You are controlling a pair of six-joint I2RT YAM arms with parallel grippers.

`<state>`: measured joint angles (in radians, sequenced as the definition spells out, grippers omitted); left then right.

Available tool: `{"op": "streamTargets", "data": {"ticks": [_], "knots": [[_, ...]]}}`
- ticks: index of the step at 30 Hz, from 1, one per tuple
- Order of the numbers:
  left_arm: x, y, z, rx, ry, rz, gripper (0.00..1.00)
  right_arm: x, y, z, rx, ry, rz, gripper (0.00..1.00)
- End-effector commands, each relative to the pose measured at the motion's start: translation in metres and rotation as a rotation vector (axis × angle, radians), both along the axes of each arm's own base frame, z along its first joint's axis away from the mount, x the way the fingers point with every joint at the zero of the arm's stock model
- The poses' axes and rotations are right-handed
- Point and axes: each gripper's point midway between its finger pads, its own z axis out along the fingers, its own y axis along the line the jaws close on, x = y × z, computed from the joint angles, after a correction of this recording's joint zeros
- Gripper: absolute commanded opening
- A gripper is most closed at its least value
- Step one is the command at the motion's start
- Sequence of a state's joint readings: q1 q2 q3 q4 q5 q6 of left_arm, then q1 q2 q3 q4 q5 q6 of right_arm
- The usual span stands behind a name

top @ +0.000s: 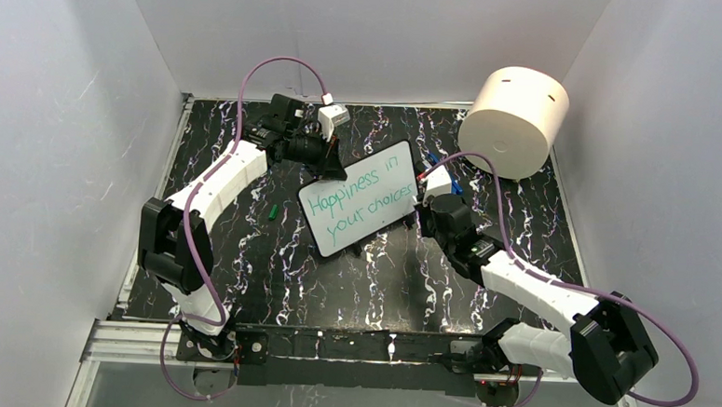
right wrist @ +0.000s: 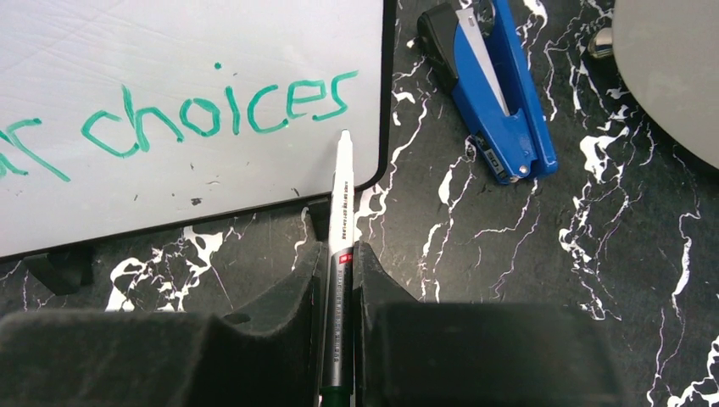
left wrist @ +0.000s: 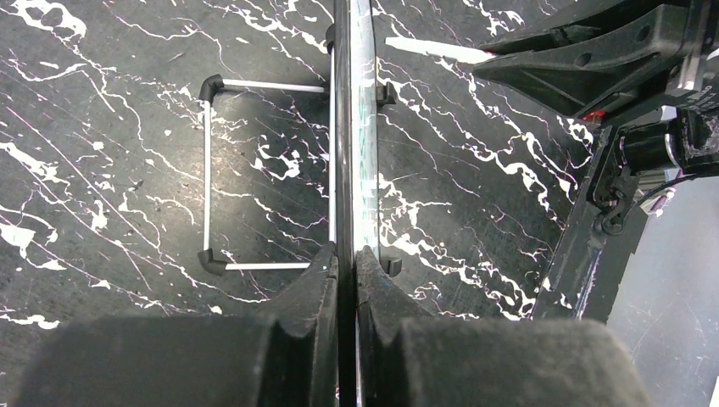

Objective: Write a sentence on the whiteboard

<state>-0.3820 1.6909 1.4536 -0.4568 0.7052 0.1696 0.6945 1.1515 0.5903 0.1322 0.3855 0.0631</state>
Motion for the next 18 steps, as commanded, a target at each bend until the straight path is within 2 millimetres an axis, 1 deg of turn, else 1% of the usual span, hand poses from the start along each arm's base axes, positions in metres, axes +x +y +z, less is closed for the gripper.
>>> {"op": "streamTargets", "data": {"ticks": [1, 11, 18], "knots": [[-0.003, 0.008, -0.017, 0.078, 0.002, -0.026, 0.00, 0.013, -0.002, 0.032, 0.057, -0.103, -0.032, 0.00], [-0.004, 0.008, -0.019, 0.079, 0.011, -0.033, 0.00, 0.019, -0.001, 0.033, 0.075, -0.108, -0.027, 0.00], [-0.006, 0.007, -0.019, 0.076, 0.016, -0.041, 0.00, 0.024, 0.002, 0.030, 0.082, -0.099, -0.022, 0.00]]}}
